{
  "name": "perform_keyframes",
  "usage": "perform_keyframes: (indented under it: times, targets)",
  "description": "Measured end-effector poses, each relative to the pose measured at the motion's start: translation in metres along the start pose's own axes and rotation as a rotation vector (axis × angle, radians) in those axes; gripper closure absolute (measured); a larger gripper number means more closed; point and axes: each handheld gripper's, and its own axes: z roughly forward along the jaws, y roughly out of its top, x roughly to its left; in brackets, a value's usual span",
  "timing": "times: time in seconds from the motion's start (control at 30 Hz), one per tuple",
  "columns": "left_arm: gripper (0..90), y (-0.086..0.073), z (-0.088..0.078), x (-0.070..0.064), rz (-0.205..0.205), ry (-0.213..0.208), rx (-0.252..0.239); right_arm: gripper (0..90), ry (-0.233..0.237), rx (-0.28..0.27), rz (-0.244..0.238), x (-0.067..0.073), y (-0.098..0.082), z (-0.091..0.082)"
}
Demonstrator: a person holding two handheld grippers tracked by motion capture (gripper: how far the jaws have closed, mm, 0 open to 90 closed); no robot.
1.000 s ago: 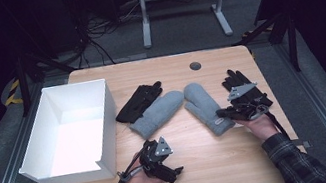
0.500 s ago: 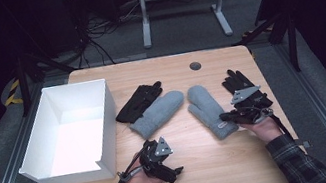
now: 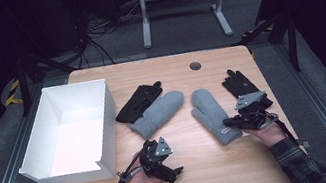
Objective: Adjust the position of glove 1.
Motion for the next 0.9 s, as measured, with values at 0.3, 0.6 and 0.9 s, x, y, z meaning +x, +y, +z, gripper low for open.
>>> perform_keyframes:
  times: [0.3, 0.6, 0.9]
  targets:
    - [0.2, 0.000, 0.000, 0.000, -0.002, 0.001, 0.001, 90.0, 0.013, 0.003, -0.001, 0.008, -0.006, -0.006]
    - [0.1, 0.000, 0.000, 0.000, -0.005, 0.000, 0.002, 90.0, 0.015, -0.016, -0.010, 0.015, -0.011, -0.018]
    - [0.1, 0.000, 0.000, 0.000, -0.006, 0.000, 0.003, 90.0, -0.013, -0.009, 0.014, 0.011, -0.026, -0.031]
